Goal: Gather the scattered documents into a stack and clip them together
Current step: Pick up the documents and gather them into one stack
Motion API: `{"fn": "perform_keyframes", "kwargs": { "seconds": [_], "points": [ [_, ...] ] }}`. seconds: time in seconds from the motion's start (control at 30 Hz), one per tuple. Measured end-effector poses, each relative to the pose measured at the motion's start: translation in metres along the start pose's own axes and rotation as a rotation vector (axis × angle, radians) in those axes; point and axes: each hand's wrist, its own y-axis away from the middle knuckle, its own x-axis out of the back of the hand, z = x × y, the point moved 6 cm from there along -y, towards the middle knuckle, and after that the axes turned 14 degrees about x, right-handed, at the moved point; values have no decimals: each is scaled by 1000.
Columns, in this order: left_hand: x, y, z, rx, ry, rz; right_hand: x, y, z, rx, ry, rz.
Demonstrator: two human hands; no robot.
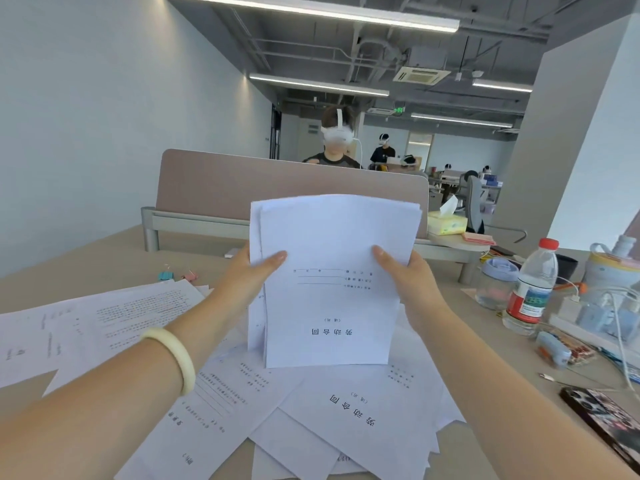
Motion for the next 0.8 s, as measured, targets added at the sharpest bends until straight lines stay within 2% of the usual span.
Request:
{"fn": "perform_keyframes", "kwargs": {
  "seconds": [0.13,0.23,0.3,0.47,0.57,0.67,0.8],
  "points": [
    [-10,3,30,-95,-17,115,-8,-15,-25,100,38,30],
    [-9,-1,43,-140,30,125,-4,-25,-32,132,-11,91],
    [-8,-2,29,-133,36,107,0,-18,-20,93,-33,83],
    [-15,0,-43,38,-110,135,0,15,30,-48,31,26],
    [-21,0,-20,-55,-78,167,-1,3,14,19,68,53],
    [-27,3,-5,-102,-56,153,6,-3,7,21,0,77],
    [-33,2,-55,-2,-172,113,10,24,49,-105,73,58]
  ]
}}
